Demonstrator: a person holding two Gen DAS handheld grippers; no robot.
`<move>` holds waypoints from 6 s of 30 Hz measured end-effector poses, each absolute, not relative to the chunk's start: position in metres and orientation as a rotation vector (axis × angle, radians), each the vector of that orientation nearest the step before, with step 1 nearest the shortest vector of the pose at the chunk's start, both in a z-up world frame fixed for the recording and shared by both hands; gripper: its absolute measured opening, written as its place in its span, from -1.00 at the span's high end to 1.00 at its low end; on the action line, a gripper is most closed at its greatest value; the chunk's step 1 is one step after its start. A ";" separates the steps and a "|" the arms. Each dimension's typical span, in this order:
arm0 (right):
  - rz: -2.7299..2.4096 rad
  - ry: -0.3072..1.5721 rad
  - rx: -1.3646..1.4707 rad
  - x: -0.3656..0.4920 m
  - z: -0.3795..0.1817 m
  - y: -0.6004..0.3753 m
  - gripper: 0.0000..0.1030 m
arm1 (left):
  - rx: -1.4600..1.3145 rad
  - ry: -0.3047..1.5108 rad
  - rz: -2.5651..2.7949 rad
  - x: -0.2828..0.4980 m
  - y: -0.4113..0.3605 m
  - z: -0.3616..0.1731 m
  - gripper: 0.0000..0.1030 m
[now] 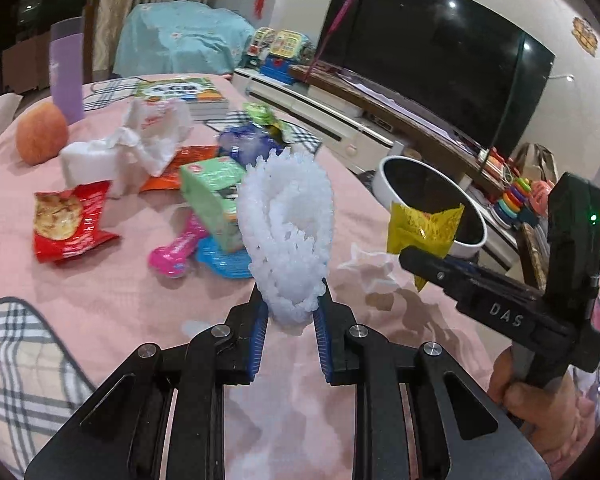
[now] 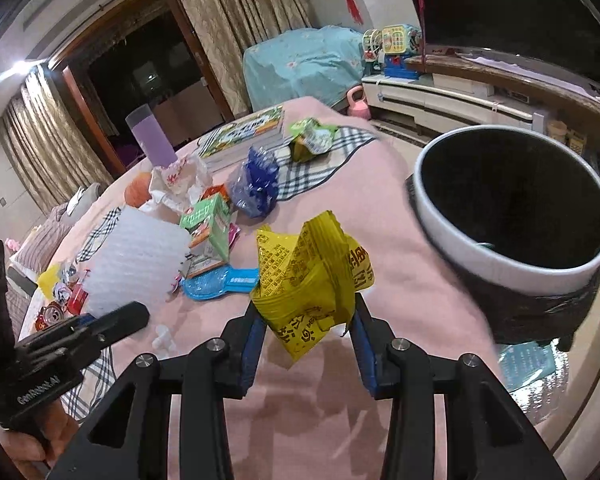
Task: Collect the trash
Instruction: 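Carry the foam net and yellow wrapper over the trash bin with both tools, then open both tools to drop the foam net and wrapper into the bin, then move both tools back over the table toward the red chip bag and green carton, then grasp the red chip bag with the left tool while the right tool grasps the green milk carton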
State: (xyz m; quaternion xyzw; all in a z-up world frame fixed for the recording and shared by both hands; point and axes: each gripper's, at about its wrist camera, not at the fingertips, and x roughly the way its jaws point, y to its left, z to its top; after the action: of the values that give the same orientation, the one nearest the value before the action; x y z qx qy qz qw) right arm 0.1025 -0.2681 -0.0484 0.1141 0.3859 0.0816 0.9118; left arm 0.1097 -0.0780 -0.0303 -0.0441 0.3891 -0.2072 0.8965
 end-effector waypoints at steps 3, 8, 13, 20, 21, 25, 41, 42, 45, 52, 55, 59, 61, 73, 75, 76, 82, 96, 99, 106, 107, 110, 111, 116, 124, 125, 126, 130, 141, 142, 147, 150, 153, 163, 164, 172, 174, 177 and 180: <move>0.148 0.782 0.238 0.098 -0.043 -0.281 0.20 | -0.074 0.810 -0.451 0.112 -0.093 -0.029 0.60; 0.112 0.762 0.243 0.092 -0.036 -0.304 0.20 | -0.066 0.815 -0.497 0.117 -0.114 -0.026 0.60; 0.080 0.744 0.250 0.087 -0.030 -0.326 0.20 | -0.033 0.809 -0.533 0.122 -0.137 -0.022 0.60; 0.049 0.724 0.261 0.084 -0.022 -0.347 0.20 | -0.006 0.817 -0.573 0.124 -0.163 -0.019 0.60; 0.046 0.721 0.263 0.084 -0.022 -0.350 0.20 | -0.002 0.817 -0.575 0.124 -0.165 -0.019 0.60; 0.035 0.714 0.267 0.084 -0.020 -0.358 0.20 | 0.010 0.822 -0.580 0.126 -0.175 -0.019 0.60; 0.008 0.721 0.271 0.095 -0.020 -0.386 0.18 | 0.085 0.814 -0.624 0.147 -0.217 -0.012 0.60; 0.004 0.722 0.270 0.096 -0.020 -0.388 0.18 | 0.091 0.815 -0.629 0.150 -0.221 -0.011 0.60; -0.004 0.729 0.270 0.100 -0.019 -0.396 0.16 | 0.105 0.821 -0.636 0.159 -0.231 -0.011 0.60; -0.018 0.741 0.261 0.110 -0.018 -0.412 0.15 | 0.130 0.837 -0.652 0.175 -0.248 -0.010 0.60; -0.018 0.749 0.252 0.115 -0.018 -0.416 0.15 | 0.123 0.857 -0.657 0.183 -0.255 -0.012 0.60; -0.018 0.763 0.255 0.124 -0.020 -0.422 0.15 | 0.142 0.854 -0.654 0.189 -0.264 -0.011 0.60; -0.018 0.770 0.252 0.127 -0.020 -0.423 0.15 | 0.155 0.849 -0.652 0.191 -0.269 -0.010 0.60; -0.015 0.814 0.226 0.145 -0.024 -0.431 0.14 | 0.205 0.877 -0.658 0.202 -0.292 -0.016 0.60; -0.016 0.821 0.221 0.148 -0.025 -0.432 0.14 | 0.212 0.885 -0.660 0.204 -0.294 -0.018 0.59; -0.016 0.824 0.220 0.149 -0.025 -0.433 0.14 | 0.211 0.889 -0.662 0.205 -0.295 -0.019 0.58; -0.020 0.831 0.213 0.154 -0.027 -0.436 0.13 | 0.215 0.885 -0.656 0.209 -0.301 -0.018 0.49; -0.022 0.825 0.216 0.142 -0.018 -0.437 -0.15 | 0.188 0.864 -0.634 0.204 -0.279 -0.016 -0.08; -0.019 0.818 0.224 0.138 -0.016 -0.435 -0.16 | 0.143 0.855 -0.612 0.195 -0.260 -0.017 -0.13; 0.005 0.725 0.293 0.110 -0.009 -0.411 -0.70 | 0.012 0.827 -0.534 0.167 -0.198 -0.021 -0.29; 0.012 0.724 0.298 0.107 -0.010 -0.406 -0.70 | 0.000 0.826 -0.528 0.165 -0.190 -0.021 -0.30; 0.041 0.719 0.319 0.100 -0.013 -0.389 -0.70 | -0.048 0.821 -0.481 0.154 -0.162 -0.024 -0.31; 0.051 0.720 0.323 0.099 -0.015 -0.382 -0.70 | -0.065 0.821 -0.467 0.150 -0.152 -0.025 -0.32; 0.099 0.734 0.343 0.095 -0.024 -0.348 -0.83 | -0.116 0.819 -0.399 0.137 -0.106 -0.028 -0.33; 0.184 0.768 0.354 0.094 -0.041 -0.293 -0.83 | -0.178 0.820 -0.275 0.120 -0.036 -0.039 -0.34; 0.191 0.772 0.350 0.095 -0.042 -0.287 -0.83 | -0.188 0.822 -0.262 0.118 -0.028 -0.041 -0.34; 0.205 0.783 0.341 0.097 -0.044 -0.278 -0.83 | -0.196 0.823 -0.248 0.117 -0.020 -0.043 -0.34; 0.253 0.808 0.313 0.098 -0.049 -0.250 -0.83 | -0.223 0.829 -0.197 0.113 0.003 -0.048 -0.34; 0.315 0.833 0.214 0.107 -0.056 -0.203 -0.83 | -0.271 0.847 -0.130 0.108 0.043 -0.054 -0.34; 0.323 0.834 0.206 0.109 -0.056 -0.199 -0.83 | -0.271 0.849 -0.124 0.108 0.046 -0.054 -0.34; 0.336 0.821 0.190 0.115 -0.055 -0.191 -0.83 | -0.283 0.850 -0.103 0.113 0.057 -0.054 -0.34; 0.339 0.830 0.184 0.123 -0.055 -0.187 -0.83 | -0.292 0.852 -0.086 0.120 0.062 -0.056 -0.34; 0.345 0.831 0.186 0.131 -0.055 -0.183 -0.83 | -0.315 0.861 -0.056 0.131 0.068 -0.059 -0.34; 0.334 0.821 0.165 0.158 -0.056 -0.170 -0.83 | -0.418 0.873 -0.058 0.160 0.081 -0.064 -0.34; 0.336 0.822 0.165 0.160 -0.057 -0.170 -0.82 | -0.425 0.875 -0.061 0.162 0.081 -0.065 -0.34; 0.324 0.838 0.089 0.185 -0.063 -0.151 -0.63 | -0.426 0.867 -0.083 0.178 0.076 -0.068 -0.04; 0.320 0.858 0.076 0.190 -0.069 -0.148 -0.43 | -0.416 0.866 -0.092 0.180 0.074 -0.069 0.22; 0.319 0.887 0.076 0.193 -0.077 -0.148 0.02 | -0.408 0.877 -0.123 0.181 0.070 -0.071 0.80; 0.319 0.865 0.090 0.186 -0.075 -0.154 0.04 | -0.369 0.855 -0.126 0.176 0.062 -0.068 0.86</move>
State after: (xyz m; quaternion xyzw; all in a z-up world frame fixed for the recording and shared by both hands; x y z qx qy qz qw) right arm 0.1858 -0.1540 -0.0749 0.0432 0.4171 0.1541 0.8947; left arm 0.1757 0.0622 -0.0681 -0.1778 0.4120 -0.0606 0.8916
